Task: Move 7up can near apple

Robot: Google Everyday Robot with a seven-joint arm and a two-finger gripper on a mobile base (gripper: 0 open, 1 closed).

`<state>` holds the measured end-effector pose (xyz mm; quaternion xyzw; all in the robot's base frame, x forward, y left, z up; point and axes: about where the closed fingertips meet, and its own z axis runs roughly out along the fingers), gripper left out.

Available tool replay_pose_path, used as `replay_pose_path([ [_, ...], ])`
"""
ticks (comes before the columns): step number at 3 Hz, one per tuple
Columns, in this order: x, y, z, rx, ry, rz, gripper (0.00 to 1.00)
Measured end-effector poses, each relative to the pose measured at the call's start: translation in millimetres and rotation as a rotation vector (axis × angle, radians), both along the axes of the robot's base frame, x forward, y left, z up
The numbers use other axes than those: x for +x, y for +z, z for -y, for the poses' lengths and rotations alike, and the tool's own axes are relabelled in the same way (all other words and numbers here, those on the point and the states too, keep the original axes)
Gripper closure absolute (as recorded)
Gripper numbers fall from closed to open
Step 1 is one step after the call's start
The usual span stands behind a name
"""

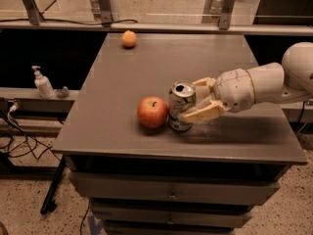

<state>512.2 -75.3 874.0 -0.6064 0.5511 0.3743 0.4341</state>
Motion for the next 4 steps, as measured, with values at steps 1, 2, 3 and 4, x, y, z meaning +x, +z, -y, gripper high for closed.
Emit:
replay_pose_path([
  [1,1.8,0.2,1.5,-0.011,0.003,0.012,0.05],
  [2,2.1,0.1,2.2,-0.013,0.002,0.012,0.00],
  [3,5.4,5.4,13.0,-0.017,-0.025,0.015,0.00],
  [4,17.8,37.3,49.1,-0.004,-0.138,0.062,0.00],
])
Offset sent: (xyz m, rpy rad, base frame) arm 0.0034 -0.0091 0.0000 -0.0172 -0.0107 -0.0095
